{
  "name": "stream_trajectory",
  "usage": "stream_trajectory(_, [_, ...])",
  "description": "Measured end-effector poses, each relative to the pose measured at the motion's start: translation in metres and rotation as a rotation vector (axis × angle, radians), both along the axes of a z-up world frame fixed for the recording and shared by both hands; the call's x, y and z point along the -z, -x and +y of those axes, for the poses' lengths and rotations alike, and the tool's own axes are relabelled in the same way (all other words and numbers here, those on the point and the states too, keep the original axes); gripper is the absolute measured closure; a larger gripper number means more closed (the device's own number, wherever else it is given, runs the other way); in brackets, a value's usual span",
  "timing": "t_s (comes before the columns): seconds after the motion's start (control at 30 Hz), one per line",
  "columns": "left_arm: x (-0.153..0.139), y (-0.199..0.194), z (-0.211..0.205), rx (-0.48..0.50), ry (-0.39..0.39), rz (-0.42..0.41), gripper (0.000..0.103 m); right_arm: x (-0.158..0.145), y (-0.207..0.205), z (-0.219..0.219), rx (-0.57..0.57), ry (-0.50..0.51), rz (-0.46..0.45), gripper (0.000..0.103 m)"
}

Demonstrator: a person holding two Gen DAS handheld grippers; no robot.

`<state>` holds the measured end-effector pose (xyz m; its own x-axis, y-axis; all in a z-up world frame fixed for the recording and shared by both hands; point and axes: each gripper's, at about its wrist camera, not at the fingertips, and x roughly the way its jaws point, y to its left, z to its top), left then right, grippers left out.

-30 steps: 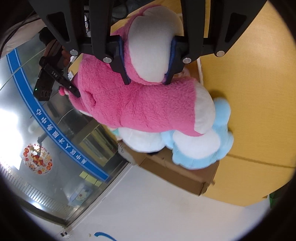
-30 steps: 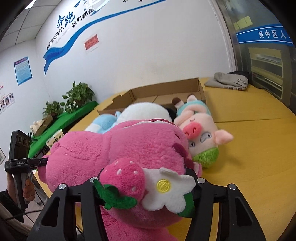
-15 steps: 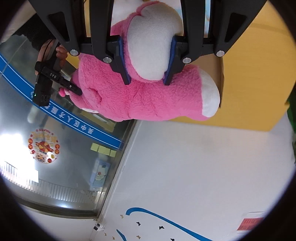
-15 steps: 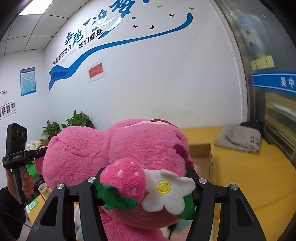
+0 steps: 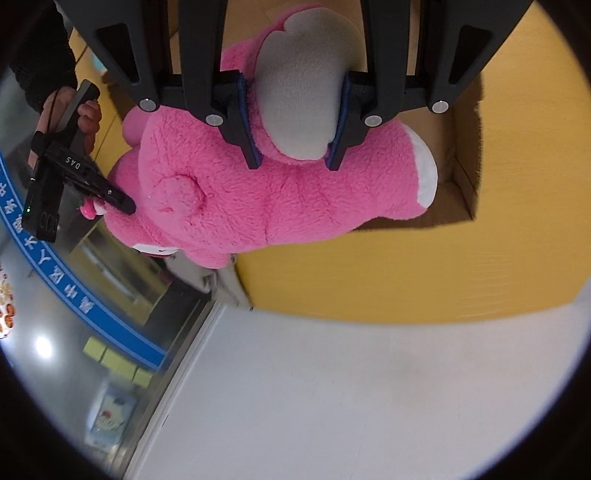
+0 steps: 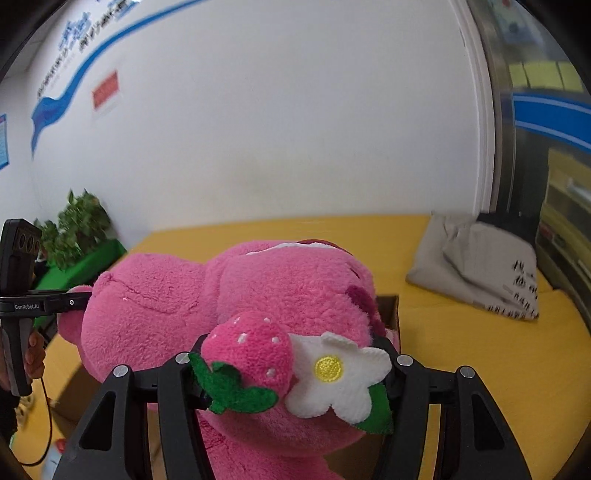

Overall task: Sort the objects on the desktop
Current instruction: 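Lift the pink bear with the left gripper and carry it over the box, then lower the pink bear into the box and open the left gripper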

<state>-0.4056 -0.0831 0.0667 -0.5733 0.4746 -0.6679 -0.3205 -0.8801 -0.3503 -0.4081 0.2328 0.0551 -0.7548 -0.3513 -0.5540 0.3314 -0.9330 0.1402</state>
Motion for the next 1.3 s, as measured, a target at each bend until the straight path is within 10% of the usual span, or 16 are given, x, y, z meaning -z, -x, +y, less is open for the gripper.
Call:
stream_trajectory(0.07, [0.02, 0.013, 0.007, 0.006, 0.012, -0.034, 0.071, 0.021, 0.012, 0.003, -0.003, -0.012, -0.056, 0.037])
stream_trajectory(0.13, [0.027, 0.018, 0.012, 0.033, -0.019, -0.06, 0.101, 0.037, 0.018, 0.007, -0.018, -0.019, -0.105, 0.037])
stream_trajectory(0.93, [0.045, 0.017, 0.068, 0.064, 0.127, -0.097, 0.101, 0.071, 0.039, 0.009, 0.065, -0.027, -0.255, 0.036])
stream_trajectory(1.3, [0.027, -0.01, 0.062, 0.097, 0.054, -0.059, 0.093, 0.024, 0.007, 0.006, 0.015, -0.096, -0.101, 0.006])
